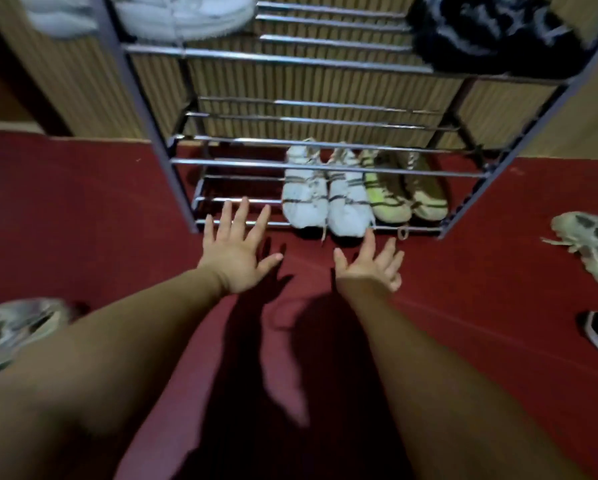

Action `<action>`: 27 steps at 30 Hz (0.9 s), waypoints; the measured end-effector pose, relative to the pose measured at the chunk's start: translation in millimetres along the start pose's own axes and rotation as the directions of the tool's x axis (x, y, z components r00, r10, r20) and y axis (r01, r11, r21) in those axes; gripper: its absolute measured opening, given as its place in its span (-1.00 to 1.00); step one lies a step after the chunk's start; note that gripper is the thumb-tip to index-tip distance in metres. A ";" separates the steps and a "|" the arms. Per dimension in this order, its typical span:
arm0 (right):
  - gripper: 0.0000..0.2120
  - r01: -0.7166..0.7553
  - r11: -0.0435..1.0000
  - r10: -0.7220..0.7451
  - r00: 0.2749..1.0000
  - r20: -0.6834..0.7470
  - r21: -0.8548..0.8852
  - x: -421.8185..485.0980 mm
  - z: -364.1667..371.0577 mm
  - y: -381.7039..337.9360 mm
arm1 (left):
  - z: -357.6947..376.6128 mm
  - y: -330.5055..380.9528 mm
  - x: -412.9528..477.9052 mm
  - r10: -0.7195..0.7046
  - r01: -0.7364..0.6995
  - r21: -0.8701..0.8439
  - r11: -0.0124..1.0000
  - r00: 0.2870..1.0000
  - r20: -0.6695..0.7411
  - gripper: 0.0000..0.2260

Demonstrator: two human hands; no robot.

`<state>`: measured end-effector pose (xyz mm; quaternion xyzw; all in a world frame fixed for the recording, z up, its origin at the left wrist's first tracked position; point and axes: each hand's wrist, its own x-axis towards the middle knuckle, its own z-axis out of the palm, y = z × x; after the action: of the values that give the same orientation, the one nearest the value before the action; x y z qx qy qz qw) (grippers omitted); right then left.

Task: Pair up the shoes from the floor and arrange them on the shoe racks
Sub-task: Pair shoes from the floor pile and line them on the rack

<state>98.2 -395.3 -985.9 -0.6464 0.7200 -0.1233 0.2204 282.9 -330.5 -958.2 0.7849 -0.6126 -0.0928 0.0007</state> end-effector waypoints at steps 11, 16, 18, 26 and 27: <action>-0.35 0.365 0.912 -0.285 0.893 0.348 -0.189 -69.7 76.0 -36.3 | 71.9 -137.2 -114.0 -0.531 0.516 0.135 0.846 0.788 0.313 -0.06; -0.35 0.411 0.882 -0.282 0.853 0.440 -0.231 -86.0 96.9 -48.1 | 73.6 -163.6 -141.8 -0.594 0.628 0.051 0.777 0.703 0.392 0.03; -0.35 0.436 0.868 -0.287 0.831 0.477 -0.238 -89.5 101.1 -51.9 | 74.8 -167.2 -146.0 -0.576 0.650 -0.021 0.760 0.688 0.441 0.07; -0.37 0.469 0.845 -0.283 0.800 0.528 -0.258 -96.1 103.1 -53.1 | 78.4 -166.6 -144.1 -0.475 0.550 -0.040 0.834 0.753 0.454 0.05; -0.37 0.472 0.840 -0.282 0.800 0.529 -0.267 -94.6 101.3 -49.3 | 77.7 -164.9 -142.5 -0.468 0.542 -0.040 0.840 0.759 0.453 0.05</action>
<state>196.0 -297.8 -1036.4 -0.8194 0.5079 0.1390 0.2263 397.0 -143.6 -1032.9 0.8784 -0.3522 -0.3099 -0.0918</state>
